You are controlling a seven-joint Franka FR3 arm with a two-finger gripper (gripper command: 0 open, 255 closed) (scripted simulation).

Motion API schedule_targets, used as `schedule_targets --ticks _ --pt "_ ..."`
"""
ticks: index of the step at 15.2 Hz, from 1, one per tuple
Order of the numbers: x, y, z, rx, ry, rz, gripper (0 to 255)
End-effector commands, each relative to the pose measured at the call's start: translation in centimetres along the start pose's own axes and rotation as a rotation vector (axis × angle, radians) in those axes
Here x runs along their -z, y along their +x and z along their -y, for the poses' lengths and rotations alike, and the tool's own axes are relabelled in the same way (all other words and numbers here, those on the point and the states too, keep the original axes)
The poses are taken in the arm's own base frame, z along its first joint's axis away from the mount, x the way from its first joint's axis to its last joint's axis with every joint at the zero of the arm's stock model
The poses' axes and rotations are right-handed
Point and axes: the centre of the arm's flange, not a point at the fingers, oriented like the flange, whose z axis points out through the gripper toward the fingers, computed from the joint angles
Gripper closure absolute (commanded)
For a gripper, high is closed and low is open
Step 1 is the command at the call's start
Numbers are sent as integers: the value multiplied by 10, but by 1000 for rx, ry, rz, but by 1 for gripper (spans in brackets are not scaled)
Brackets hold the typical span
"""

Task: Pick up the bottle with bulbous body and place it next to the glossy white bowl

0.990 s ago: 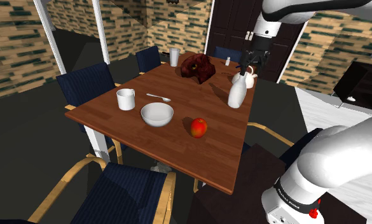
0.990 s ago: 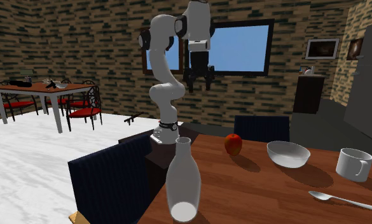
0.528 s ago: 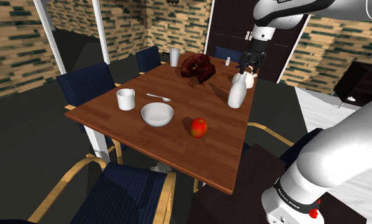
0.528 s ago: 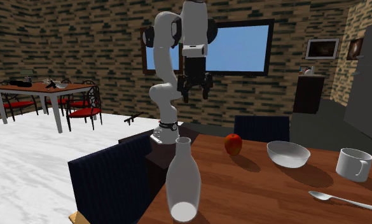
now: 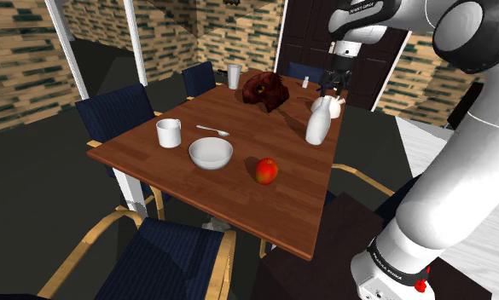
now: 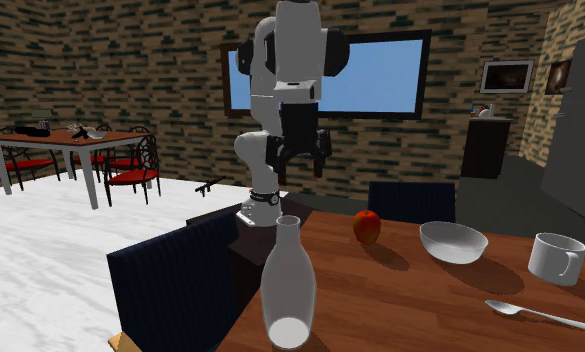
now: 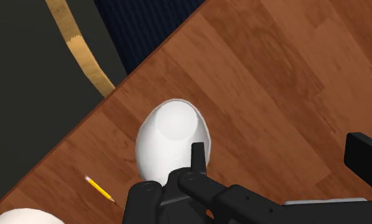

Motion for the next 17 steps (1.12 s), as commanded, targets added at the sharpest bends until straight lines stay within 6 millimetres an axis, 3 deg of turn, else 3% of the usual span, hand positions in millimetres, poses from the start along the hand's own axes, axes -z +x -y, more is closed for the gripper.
schedule_targets --ticks 1,8,17 --pt "-6 15 -18 2 -1 0 0" --pt "-27 74 -81 3 -3 -1 0" --pt "-67 74 -81 3 -3 -1 0"
